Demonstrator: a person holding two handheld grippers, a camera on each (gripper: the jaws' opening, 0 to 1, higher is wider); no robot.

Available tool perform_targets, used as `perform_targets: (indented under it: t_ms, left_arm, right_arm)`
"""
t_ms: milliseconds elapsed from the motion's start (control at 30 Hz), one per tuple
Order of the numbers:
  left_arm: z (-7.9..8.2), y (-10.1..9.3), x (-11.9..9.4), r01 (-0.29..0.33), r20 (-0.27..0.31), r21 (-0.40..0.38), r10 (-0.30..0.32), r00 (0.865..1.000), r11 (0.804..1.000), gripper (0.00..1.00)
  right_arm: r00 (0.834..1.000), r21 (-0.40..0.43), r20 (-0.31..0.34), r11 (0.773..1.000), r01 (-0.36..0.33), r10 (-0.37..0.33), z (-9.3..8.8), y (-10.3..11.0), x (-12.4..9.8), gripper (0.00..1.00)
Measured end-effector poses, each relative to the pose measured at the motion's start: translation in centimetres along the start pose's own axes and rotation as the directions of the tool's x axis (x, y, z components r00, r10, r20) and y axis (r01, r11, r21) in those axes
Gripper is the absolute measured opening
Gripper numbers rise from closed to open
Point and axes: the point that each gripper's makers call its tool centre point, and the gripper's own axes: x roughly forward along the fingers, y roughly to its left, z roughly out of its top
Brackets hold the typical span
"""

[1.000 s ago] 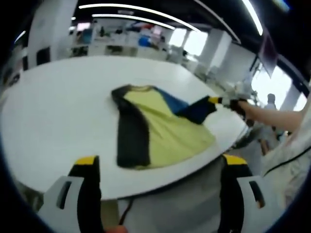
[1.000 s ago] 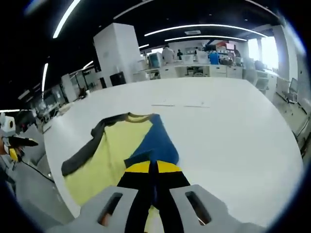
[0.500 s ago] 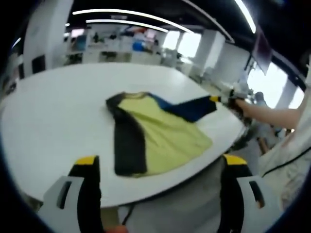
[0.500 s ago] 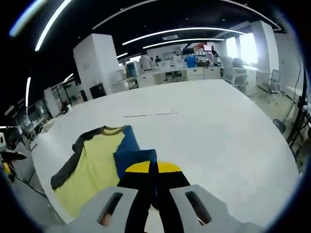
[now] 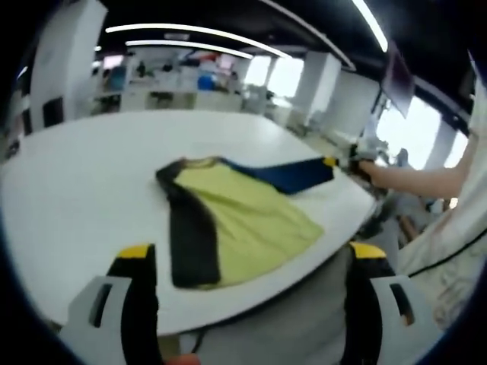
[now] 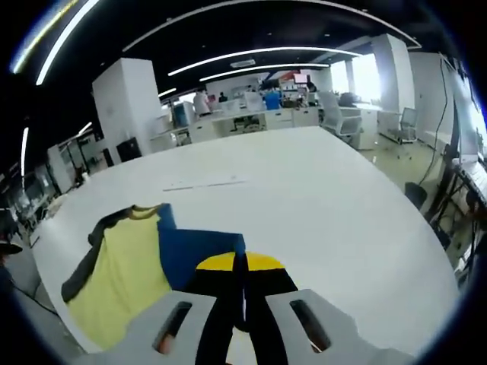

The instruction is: Fold the garment on the visible template until the final outline fits inside the template.

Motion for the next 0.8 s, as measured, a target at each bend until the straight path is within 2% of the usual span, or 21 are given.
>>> perform_targets:
  t_ms: [200, 367, 533, 800]
  left_arm:
    - [-0.4, -1.1, 0.5, 0.032, -0.019, 0.023, -0.032, 0.999, 0.999, 0.99]
    - [-0.7, -1.5, 0.8, 0.046, -0.035, 0.033, -0.045, 0.998, 0.998, 0.99]
    - [-0.9, -1.6, 0.9, 0.052, -0.042, 0.031, -0.051, 0.998, 0.998, 0.99]
    - [-1.1, -1.5, 1.2, 0.053, -0.059, 0.031, -0.051, 0.997, 0.998, 0.99]
  right_arm:
    - [0.999, 0.018, 0.009, 0.998, 0.052, -0.053, 0.2, -1.7, -0.5, 0.02]
    - [0.995, 0.017, 0.001, 0.995, 0.097, -0.097, -0.1, -4.8, 0.2, 0.02]
    - [0.991, 0.026, -0.008, 0.991, 0.131, -0.131, -0.2, -7.2, 0.8, 0.02]
    - [0.987, 0.014, -0.012, 0.987, 0.159, -0.159, 0.0, -9.4, 1.0, 0.02]
